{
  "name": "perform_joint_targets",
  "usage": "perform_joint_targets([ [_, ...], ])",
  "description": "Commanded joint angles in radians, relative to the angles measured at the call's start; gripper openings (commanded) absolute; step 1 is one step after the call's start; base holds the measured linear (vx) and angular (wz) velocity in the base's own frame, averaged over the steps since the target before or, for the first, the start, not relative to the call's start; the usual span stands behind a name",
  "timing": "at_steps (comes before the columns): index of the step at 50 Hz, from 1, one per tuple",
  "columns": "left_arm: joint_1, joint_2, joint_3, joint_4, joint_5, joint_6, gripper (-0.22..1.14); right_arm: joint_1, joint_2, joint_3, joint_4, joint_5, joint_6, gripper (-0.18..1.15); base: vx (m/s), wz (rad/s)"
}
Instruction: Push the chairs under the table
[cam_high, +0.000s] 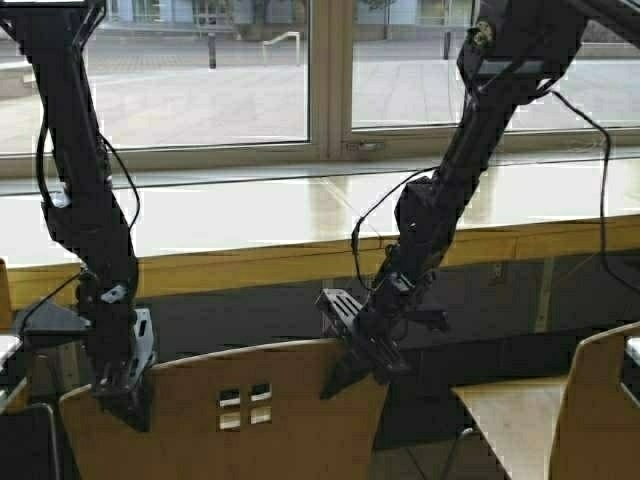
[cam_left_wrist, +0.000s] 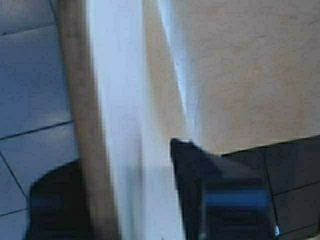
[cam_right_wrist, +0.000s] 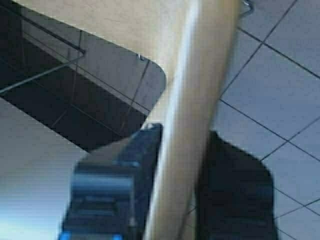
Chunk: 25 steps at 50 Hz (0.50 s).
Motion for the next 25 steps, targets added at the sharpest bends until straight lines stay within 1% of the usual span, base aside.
perform_joint_targets([
  [1,-0.005,-0.006,-0.011,0.003,0.005,0.003,0.31,0.008,-0.025,-0.023,0.0,0.011,-0.009,0.19,0.0,0.0],
  [3,-0.005,-0.008,-0.011,0.0,0.009,0.003,0.19,0.008,-0.025,-0.028,0.0,0.009,-0.009,0.13,0.0,0.0],
  [5,-0.005,-0.008,-0.011,-0.005,0.012,0.002,0.09,0.008,-0.023,-0.032,0.0,0.009,-0.009,0.11,0.0,0.02],
  [8,-0.005,-0.006,-0.014,-0.014,0.012,-0.002,0.0,0.008,-0.018,-0.043,0.0,0.011,-0.009,0.11,0.0,0.0],
  [10,-0.002,0.0,-0.02,-0.02,0.011,-0.002,-0.01,0.008,-0.014,-0.049,0.0,0.009,-0.009,0.11,0.01,0.02],
  [19,0.008,0.006,-0.037,-0.017,0.014,0.006,0.03,0.008,-0.006,-0.051,0.0,0.014,-0.011,0.11,0.07,0.02],
  [25,0.008,0.002,-0.026,-0.012,0.014,0.008,0.03,0.009,-0.008,-0.041,0.0,0.034,-0.011,0.11,0.14,-0.02],
])
